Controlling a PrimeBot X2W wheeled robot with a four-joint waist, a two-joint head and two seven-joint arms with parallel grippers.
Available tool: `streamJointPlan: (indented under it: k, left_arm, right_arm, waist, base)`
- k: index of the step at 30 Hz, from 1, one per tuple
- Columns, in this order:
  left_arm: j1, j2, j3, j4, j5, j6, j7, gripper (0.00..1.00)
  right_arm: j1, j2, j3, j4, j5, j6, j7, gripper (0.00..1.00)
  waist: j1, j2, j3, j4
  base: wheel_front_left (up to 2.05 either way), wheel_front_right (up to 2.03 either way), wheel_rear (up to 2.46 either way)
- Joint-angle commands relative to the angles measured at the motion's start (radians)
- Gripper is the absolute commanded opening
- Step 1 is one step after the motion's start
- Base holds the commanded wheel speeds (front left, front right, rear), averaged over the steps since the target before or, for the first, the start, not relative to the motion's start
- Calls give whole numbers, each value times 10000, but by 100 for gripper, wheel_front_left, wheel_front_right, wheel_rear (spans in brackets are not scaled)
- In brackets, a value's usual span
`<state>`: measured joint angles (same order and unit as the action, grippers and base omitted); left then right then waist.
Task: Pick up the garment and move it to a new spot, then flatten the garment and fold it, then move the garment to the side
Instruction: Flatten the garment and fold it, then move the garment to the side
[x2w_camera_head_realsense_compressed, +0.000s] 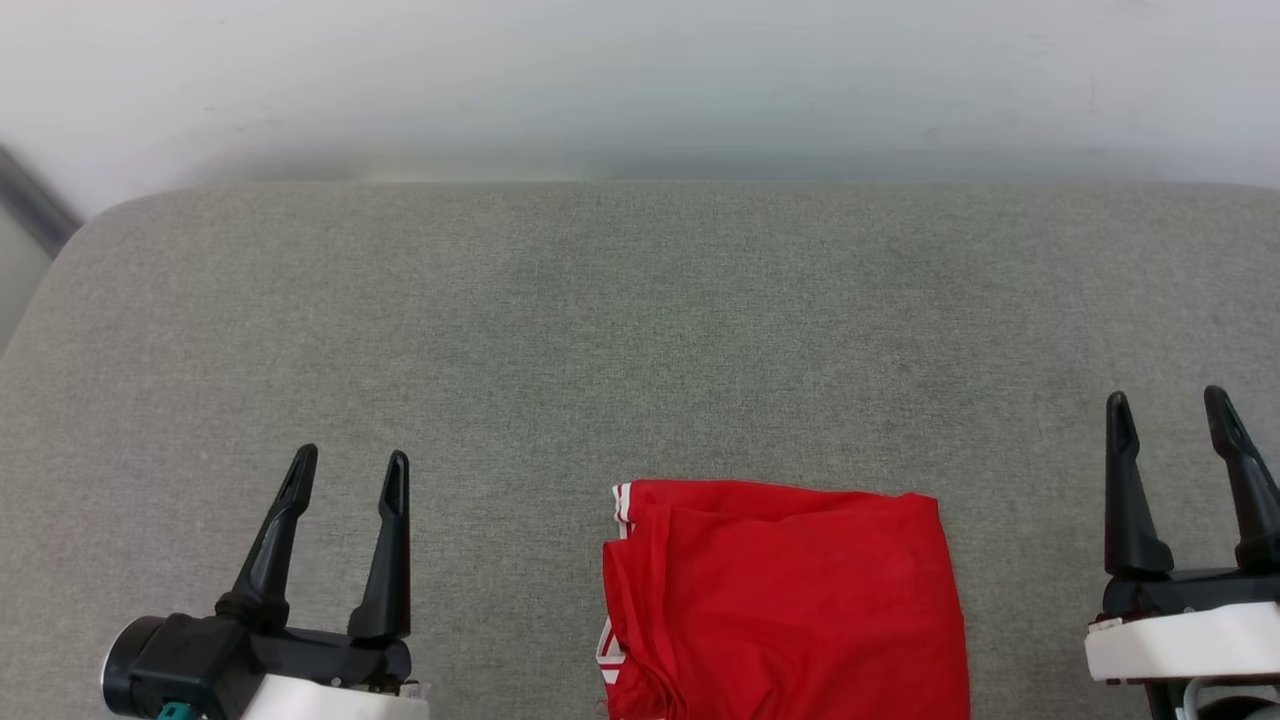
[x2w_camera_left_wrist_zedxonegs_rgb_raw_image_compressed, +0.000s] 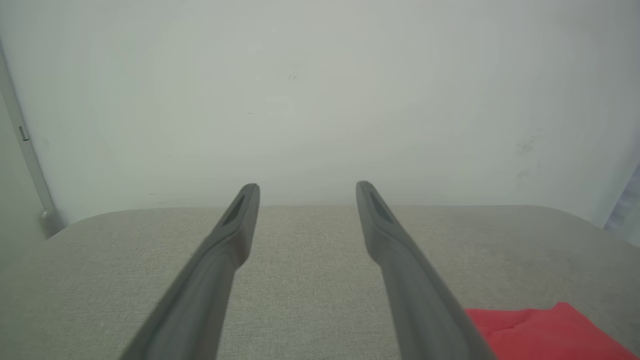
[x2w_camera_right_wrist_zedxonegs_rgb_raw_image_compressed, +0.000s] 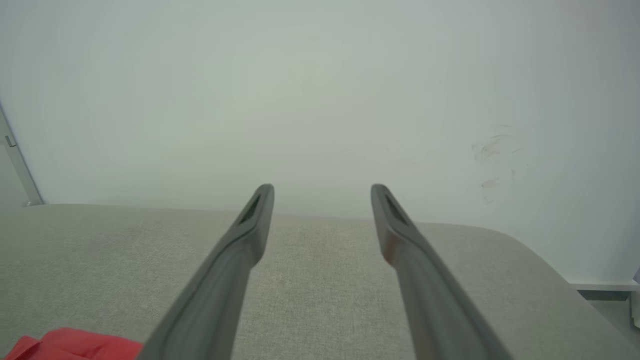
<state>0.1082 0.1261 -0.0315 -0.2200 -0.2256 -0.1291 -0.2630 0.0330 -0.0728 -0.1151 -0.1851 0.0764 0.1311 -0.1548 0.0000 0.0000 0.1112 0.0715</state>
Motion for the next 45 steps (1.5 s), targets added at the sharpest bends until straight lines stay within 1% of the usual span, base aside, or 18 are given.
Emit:
streamJointPlan:
  k: [1, 15, 18, 20, 22, 23, 24, 27, 30, 32, 36, 38, 40, 45]
  left_arm:
    - [24, -9, -46, 33, -11, -12, -22, 100]
    - [56, -44, -51, 93, -4, -12, -22, 100]
    - [24, -60, -54, 84, -5, -12, -22, 100]
    - [-4, -72, -59, 65, 1, -12, -22, 100]
    - [-45, -87, -77, 53, 10, -12, -22, 100]
    - [-69, -94, -86, 47, 12, -12, -22, 100]
    - [-98, -101, -99, 46, 12, -12, -22, 100]
    - [-125, -139, -86, 37, 0, -12, -22, 100]
    - [-262, -173, -168, 66, 11, -12, -22, 100]
    - [-368, -197, -208, 76, -2, -12, -22, 100]
    - [-566, -233, -370, 130, -23, -12, -22, 100]
    - [-668, -238, -477, 167, -23, -12, -22, 100]
    - [-779, -243, -542, 201, -29, -12, -22, 100]
    - [-974, -262, -701, 266, -70, -12, -22, 100]
  right_arm:
    - [128, 84, 10, 32, -10, -6, -81, 100]
    - [128, 221, 167, 87, 61, -6, -53, 100]
    - [198, 227, 189, 28, 89, -6, 139, 100]
    - [205, 230, 304, -71, 241, -6, 548, 100]
    - [188, 0, 471, -235, 392, -6, 1288, 100]
    - [187, -66, 561, -277, 621, -7, 1837, 100]
    - [221, -172, 723, -319, 881, -7, 2543, 100]
    - [256, -806, 1129, -690, 1414, -7, 4846, 100]
    - [263, -1162, 1271, -1102, 1967, -4, 7137, 100]
    - [210, -1054, 1117, -1303, 2430, -9, 8583, 100]
    - [217, -896, 1037, -1461, 2872, -6, 11369, 100]
    - [0, -844, 838, -1522, 2733, -6, 12086, 100]
    - [-170, -701, 720, -1411, 2485, -6, 12447, 100]
    - [-422, -354, 661, -952, 2101, -6, 12735, 100]
  waist:
    - [0, 0, -16, -5]
    - [0, 0, -160, -55]
    - [0, 0, -124, -45]
    - [0, 0, -67, -31]
    - [0, 0, 5, -11]
    - [0, 0, 41, 2]
    - [0, 0, 78, 17]
    - [0, 0, 230, 51]
    - [0, 0, 413, 144]
    - [0, 0, 552, 219]
    - [0, 0, 835, 452]
    - [0, 0, 980, 617]
    - [0, 0, 1125, 792]
    - [0, 0, 1424, 1204]
  base:
    - [0, 0, 0]
    - [0, 0, 0]
    - [0, 0, 0]
    - [0, 0, 0]
    - [0, 0, 0]
    - [0, 0, 0]
    - [0, 0, 0]
    - [0, 0, 0]
    - [0, 0, 0]
    - [0, 0, 0]
    - [0, 0, 0]
    - [0, 0, 0]
    - [0, 0, 0]
    - [0, 0, 0]
